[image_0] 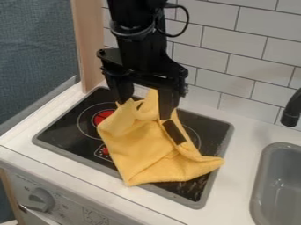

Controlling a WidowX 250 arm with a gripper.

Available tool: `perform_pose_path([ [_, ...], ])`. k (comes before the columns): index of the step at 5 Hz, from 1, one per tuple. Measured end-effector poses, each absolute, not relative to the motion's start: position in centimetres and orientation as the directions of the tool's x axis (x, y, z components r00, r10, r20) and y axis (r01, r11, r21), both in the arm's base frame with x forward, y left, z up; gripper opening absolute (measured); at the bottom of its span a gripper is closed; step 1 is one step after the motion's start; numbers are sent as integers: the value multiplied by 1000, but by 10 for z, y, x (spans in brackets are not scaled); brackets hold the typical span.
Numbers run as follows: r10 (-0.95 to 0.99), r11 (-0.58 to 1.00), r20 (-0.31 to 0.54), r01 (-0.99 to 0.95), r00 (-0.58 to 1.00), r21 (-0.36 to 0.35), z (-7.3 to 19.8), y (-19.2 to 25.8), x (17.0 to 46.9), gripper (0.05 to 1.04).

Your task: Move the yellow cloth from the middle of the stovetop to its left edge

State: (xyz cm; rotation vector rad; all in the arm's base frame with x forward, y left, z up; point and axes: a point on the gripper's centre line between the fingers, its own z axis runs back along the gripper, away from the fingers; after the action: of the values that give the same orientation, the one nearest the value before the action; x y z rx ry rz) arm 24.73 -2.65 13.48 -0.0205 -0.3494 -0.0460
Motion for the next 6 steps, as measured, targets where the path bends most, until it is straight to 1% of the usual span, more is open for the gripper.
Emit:
perform_pose_path([
  [1, -40, 999, 316, 47, 948, -15, 129, -27, 243, 999],
  [2, 42, 999, 190, -39, 981, -19, 115, -10, 243, 999],
  [3, 94, 996, 157, -91, 983, -24, 110, 0, 254, 999],
  [4, 139, 990, 116, -138, 983, -20, 94, 7, 265, 999],
  [5, 135, 991, 93, -132, 986, -37, 71, 3, 277, 999],
  [6, 116, 993, 76, -114, 990, -36, 48, -4, 289, 999],
])
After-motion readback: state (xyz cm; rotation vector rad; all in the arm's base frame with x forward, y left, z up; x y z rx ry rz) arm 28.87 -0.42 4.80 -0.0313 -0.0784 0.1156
